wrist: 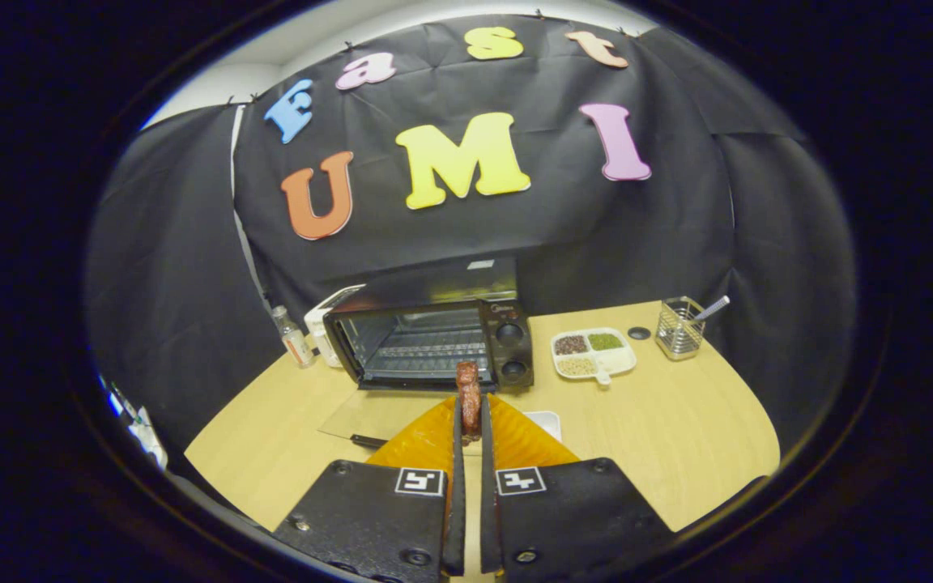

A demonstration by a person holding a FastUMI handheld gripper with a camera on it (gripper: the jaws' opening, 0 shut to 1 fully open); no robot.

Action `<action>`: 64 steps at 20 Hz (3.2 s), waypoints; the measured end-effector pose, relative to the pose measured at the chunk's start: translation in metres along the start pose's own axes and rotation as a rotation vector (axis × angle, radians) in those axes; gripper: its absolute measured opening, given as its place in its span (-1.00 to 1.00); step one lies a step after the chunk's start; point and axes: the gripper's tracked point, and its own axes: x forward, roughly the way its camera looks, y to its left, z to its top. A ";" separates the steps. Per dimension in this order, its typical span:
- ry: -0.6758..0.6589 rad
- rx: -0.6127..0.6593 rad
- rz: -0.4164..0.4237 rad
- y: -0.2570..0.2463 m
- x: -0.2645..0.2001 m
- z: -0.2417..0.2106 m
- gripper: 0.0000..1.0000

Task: Open the toaster oven, put the food inside, and close the toaster oven door.

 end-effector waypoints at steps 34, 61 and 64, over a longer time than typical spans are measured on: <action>-0.122 0.746 0.170 0.077 0.214 0.013 -0.80; -0.174 0.561 -0.126 0.018 0.271 -0.020 -0.19; -0.198 0.475 -0.148 0.024 0.258 -0.016 -0.10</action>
